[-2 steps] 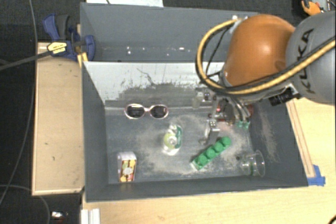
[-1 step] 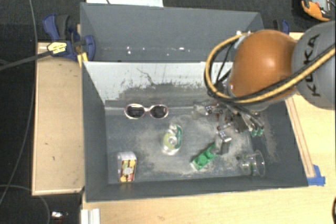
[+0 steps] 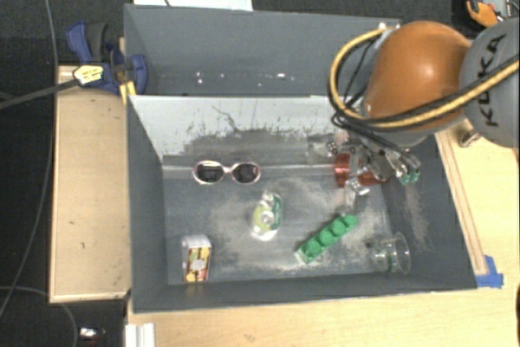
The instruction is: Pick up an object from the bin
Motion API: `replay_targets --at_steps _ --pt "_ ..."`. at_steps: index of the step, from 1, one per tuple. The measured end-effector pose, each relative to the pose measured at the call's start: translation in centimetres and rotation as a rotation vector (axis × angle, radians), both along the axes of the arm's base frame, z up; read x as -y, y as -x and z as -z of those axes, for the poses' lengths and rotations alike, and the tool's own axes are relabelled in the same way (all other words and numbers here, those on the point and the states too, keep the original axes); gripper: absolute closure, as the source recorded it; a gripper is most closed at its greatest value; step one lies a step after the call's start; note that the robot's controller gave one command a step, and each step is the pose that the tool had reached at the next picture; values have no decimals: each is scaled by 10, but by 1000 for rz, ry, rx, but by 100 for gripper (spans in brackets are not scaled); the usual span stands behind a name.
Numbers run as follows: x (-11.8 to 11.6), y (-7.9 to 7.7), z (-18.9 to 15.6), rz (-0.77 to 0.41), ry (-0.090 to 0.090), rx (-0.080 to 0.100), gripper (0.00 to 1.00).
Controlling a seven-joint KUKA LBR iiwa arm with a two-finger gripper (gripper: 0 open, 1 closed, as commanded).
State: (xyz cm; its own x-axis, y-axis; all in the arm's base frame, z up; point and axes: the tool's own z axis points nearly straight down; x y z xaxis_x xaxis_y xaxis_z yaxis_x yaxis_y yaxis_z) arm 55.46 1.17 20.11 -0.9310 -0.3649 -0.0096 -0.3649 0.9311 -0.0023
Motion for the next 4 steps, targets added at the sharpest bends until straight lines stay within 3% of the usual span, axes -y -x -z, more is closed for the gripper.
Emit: replay_targets --at_steps 1,2,3,4 --pt "-2 27 3 -23 0 -3 0" --pt "-35 12 -38 59 -4 10 0" --pt "21 16 -3 -209 0 -5 0" --pt "-40 23 5 120 -4 2 0"
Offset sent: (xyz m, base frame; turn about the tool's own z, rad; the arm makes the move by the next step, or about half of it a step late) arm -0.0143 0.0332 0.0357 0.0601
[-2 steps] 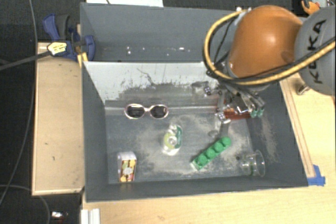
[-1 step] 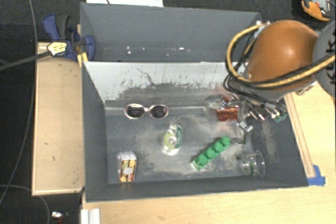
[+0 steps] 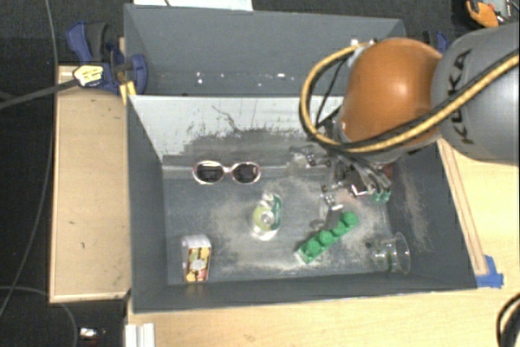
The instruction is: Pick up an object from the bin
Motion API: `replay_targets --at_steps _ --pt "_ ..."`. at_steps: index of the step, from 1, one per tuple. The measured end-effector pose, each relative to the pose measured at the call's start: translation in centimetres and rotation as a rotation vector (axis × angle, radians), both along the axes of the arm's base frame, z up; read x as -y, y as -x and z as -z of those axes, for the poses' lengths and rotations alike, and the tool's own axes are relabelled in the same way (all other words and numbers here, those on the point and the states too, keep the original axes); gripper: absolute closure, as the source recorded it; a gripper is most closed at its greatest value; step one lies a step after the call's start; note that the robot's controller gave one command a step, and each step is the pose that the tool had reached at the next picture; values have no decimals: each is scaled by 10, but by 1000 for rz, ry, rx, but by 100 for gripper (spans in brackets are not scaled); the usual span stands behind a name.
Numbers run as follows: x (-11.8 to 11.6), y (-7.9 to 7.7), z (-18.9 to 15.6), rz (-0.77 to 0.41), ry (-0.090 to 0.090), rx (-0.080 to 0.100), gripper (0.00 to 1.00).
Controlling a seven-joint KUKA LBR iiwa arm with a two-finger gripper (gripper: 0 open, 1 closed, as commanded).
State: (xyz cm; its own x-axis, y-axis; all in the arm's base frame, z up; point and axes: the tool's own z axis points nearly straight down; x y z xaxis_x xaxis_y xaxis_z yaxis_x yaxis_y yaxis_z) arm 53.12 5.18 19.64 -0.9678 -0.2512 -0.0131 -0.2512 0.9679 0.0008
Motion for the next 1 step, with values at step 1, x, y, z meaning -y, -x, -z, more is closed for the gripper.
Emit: replay_targets --at_steps 1 --pt "84 6 46 -44 6 -9 0"
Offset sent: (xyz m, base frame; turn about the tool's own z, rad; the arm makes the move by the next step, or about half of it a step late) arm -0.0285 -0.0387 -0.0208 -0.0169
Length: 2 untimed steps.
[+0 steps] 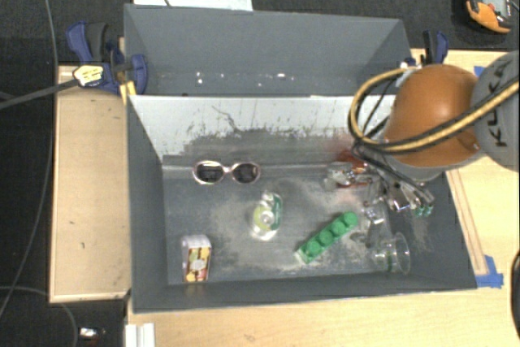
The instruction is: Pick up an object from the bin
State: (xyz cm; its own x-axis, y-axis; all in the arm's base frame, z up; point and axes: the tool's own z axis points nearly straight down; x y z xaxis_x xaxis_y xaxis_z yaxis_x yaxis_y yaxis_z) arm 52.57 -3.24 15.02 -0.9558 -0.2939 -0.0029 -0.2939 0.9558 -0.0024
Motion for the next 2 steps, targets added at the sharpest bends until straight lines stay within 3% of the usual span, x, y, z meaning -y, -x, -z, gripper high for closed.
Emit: replay_targets --at_steps 1,2 --pt "-25 17 -18 19 -7 6 0" --pt "22 18 82 -122 -1 -5 0"
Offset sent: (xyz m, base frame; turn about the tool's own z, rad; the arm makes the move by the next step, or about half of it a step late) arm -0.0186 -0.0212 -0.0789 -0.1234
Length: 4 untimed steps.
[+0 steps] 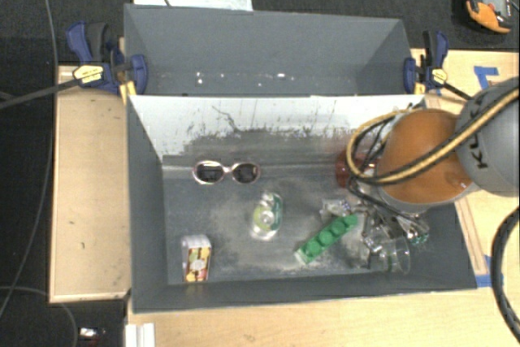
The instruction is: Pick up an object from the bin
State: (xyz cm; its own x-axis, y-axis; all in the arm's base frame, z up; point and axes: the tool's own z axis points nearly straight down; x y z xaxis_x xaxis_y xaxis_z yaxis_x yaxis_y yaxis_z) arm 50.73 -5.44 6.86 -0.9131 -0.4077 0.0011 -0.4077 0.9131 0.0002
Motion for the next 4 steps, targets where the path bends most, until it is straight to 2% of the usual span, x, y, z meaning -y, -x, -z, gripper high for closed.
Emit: replay_targets --at_steps 1,2,3,4 --pt "-41 -19 -66 139 -12 32 0" --pt "-32 7 2 80 -2 -11 0" --pt "-34 4 -55 132 -10 39 0" --pt "-26 13 -6 110 -5 -5 0"
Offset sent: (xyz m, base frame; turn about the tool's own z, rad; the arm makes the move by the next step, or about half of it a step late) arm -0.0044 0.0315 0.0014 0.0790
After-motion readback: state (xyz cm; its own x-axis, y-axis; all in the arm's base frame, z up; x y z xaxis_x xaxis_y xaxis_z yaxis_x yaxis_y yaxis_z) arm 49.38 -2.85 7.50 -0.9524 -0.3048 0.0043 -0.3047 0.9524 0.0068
